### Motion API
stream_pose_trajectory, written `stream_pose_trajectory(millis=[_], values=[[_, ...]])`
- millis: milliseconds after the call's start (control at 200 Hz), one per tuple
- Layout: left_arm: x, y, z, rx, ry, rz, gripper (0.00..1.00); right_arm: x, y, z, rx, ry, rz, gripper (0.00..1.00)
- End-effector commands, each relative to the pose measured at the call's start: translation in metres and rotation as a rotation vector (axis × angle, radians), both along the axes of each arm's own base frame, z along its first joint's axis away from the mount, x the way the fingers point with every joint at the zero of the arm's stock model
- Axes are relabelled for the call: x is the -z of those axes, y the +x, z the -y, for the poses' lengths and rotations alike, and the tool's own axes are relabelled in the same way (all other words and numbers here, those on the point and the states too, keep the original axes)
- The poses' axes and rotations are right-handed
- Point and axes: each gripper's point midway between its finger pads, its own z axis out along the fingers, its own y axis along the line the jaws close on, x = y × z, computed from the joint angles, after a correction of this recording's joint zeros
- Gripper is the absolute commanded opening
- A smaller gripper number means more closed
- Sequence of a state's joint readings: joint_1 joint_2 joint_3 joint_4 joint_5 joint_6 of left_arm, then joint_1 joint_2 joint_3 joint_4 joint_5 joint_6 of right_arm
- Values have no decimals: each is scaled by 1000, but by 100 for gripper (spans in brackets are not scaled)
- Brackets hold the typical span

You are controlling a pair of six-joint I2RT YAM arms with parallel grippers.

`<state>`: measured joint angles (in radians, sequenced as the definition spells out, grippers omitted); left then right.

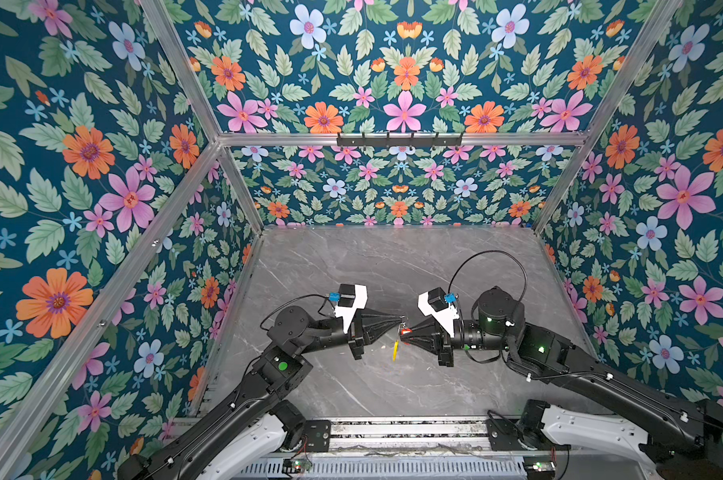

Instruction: Remove the keys from the keyring

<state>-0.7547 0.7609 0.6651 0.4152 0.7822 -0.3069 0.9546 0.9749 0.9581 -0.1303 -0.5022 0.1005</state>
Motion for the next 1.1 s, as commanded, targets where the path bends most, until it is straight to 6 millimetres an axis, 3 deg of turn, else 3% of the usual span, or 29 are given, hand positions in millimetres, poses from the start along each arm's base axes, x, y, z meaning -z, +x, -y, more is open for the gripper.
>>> stream_pose_trajectory(millis=[0, 260, 565, 740, 910, 1095], values=[[-1, -2, 0, 8, 12, 18, 0, -6, -3, 3, 0, -6, -21, 0], [0, -9, 2, 52, 33, 22, 0, -4, 2, 11, -27, -81, -127, 0], [0, -11, 1, 55, 57, 28, 0, -4, -2, 18, -53, -175, -131, 0], [0, -8, -1, 29, 57, 35, 0, -7, -17, 18, -159, -168, -185, 0], [-5, -8, -3, 9, 45, 51, 0, 7, -24, 18, -206, -214, -244, 0], [-3, -13, -2, 51, 54, 49, 0, 19, -3, 22, -76, -292, -226, 0]])
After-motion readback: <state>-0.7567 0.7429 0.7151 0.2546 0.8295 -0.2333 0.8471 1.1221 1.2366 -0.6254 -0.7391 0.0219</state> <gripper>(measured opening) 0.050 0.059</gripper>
